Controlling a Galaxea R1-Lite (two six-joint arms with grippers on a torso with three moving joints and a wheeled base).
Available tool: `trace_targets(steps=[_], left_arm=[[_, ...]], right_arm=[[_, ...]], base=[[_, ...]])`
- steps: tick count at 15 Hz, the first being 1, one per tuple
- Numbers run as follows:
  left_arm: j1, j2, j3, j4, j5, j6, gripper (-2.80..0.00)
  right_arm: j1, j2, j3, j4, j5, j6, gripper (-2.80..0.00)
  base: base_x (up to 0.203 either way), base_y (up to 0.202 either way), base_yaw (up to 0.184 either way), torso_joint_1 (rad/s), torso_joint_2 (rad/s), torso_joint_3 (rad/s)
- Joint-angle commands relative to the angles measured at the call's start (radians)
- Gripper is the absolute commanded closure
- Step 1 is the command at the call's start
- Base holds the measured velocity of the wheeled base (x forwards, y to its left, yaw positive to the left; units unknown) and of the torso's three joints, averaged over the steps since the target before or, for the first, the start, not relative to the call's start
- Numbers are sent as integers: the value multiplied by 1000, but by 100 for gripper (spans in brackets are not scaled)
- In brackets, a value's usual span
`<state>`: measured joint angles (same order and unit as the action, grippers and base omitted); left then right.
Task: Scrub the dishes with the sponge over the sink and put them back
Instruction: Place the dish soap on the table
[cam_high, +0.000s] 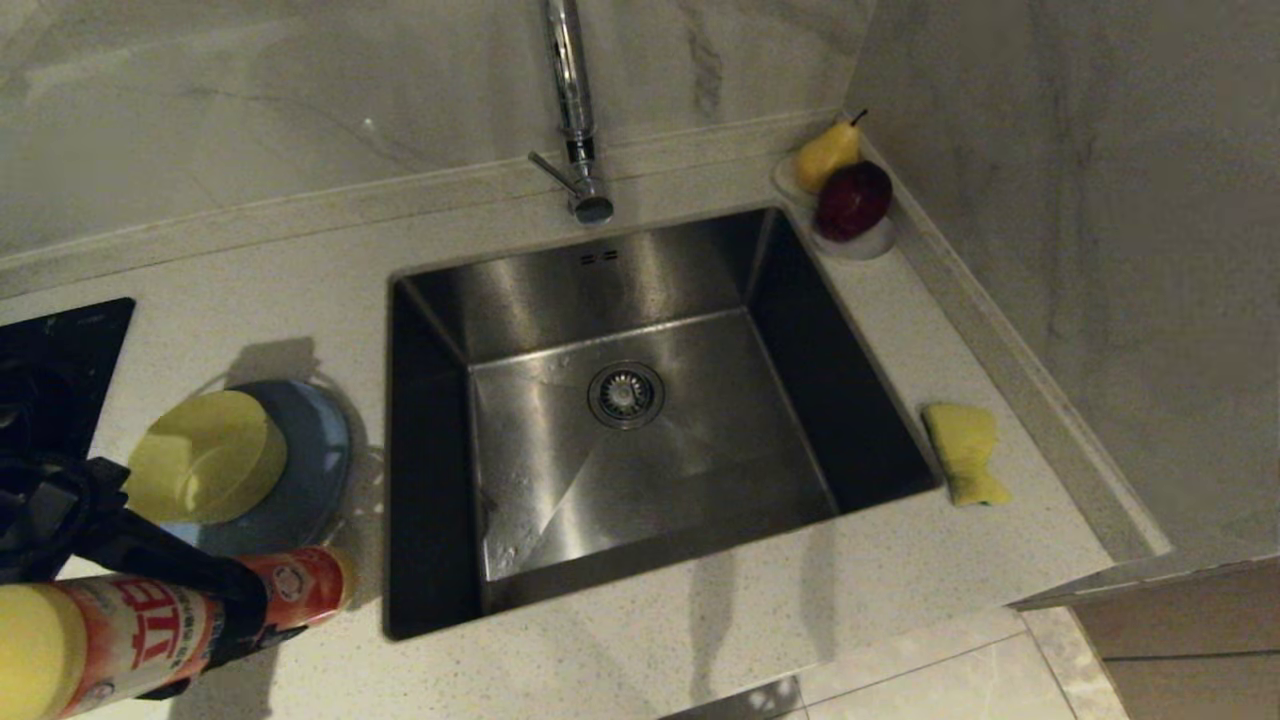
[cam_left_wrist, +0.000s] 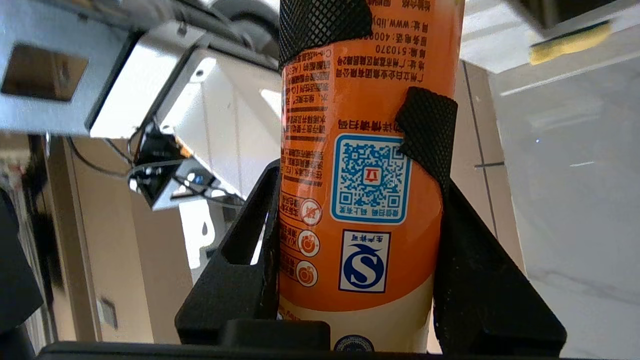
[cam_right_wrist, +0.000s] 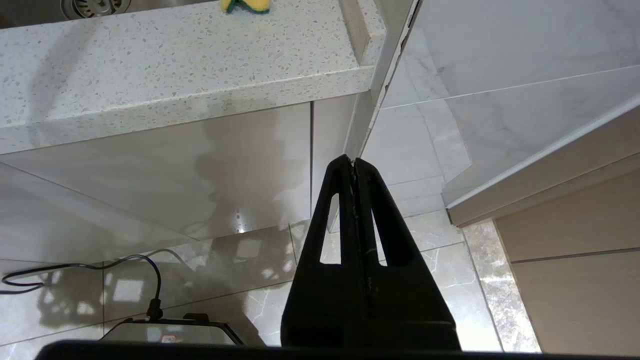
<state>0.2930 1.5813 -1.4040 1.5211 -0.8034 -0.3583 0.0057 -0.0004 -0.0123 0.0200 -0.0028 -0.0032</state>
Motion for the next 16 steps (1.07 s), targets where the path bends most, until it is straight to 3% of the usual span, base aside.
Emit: trace_targets(steps=[1, 16], left_arm=[[0, -3, 36, 9, -5, -3, 0], [0, 83, 105, -67, 0, -41, 0]], right_arm=[[0, -1, 0, 0, 0, 0, 0], [0, -1, 0, 0, 0, 0, 0]], base=[[0, 0, 0, 0, 0, 0], [0, 0, 0, 0, 0, 0]])
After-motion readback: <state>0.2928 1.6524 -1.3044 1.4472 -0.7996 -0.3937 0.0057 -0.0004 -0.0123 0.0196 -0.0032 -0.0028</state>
